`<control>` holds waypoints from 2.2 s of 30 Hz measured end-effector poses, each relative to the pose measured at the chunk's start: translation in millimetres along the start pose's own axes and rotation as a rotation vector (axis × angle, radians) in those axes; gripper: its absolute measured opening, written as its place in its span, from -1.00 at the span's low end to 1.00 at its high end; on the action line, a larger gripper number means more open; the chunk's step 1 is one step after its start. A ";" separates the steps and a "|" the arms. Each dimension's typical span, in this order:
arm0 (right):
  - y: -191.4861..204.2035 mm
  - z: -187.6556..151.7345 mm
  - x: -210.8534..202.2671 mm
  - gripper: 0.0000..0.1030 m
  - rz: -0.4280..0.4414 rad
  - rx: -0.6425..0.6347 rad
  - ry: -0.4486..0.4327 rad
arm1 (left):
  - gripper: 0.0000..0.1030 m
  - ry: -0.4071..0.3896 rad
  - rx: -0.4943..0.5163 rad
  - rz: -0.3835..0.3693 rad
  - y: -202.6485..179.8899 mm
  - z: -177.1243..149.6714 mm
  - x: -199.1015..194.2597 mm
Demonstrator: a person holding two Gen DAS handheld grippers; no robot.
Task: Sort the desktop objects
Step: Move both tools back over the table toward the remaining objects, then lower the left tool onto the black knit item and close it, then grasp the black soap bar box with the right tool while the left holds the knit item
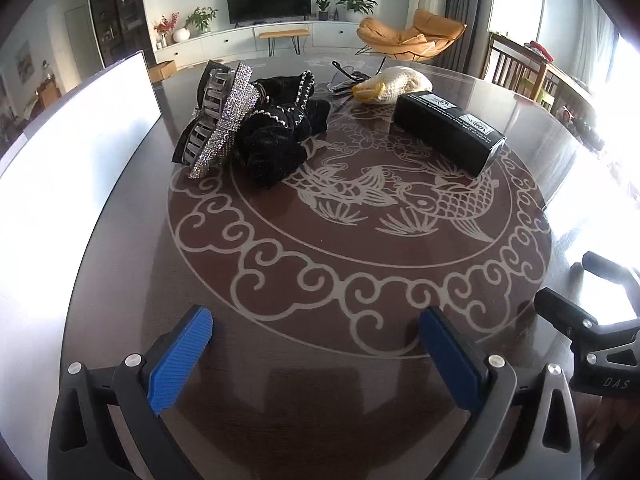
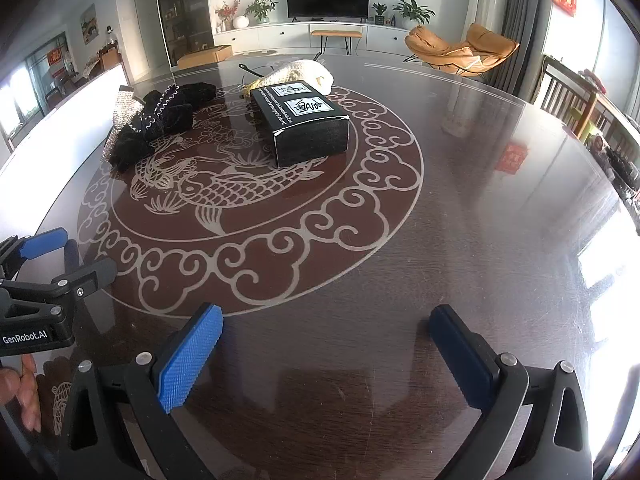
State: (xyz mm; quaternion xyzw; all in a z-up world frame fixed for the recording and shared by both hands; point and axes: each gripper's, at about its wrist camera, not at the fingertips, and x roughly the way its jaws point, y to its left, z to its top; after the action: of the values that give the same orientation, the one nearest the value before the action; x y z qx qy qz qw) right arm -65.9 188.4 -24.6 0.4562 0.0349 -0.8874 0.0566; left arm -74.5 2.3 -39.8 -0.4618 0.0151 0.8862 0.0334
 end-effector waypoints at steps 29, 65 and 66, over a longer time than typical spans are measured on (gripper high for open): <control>1.3 1.6 1.5 1.00 -0.001 0.001 0.000 | 0.36 -0.027 0.081 -0.055 11.3 109.1 70.0; 2.5 3.1 3.2 1.00 -0.001 0.001 0.000 | 1.00 0.000 0.092 -0.059 -18.8 -11.4 -5.6; 2.7 3.1 3.1 1.00 -0.001 0.001 0.000 | 1.00 0.000 0.090 -0.054 -18.6 -11.4 -4.8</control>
State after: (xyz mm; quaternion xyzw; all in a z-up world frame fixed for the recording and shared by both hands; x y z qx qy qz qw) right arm -69.8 185.2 -25.4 0.4562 0.0347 -0.8875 0.0559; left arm -61.1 19.9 -42.3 -0.4600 0.0424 0.8835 0.0778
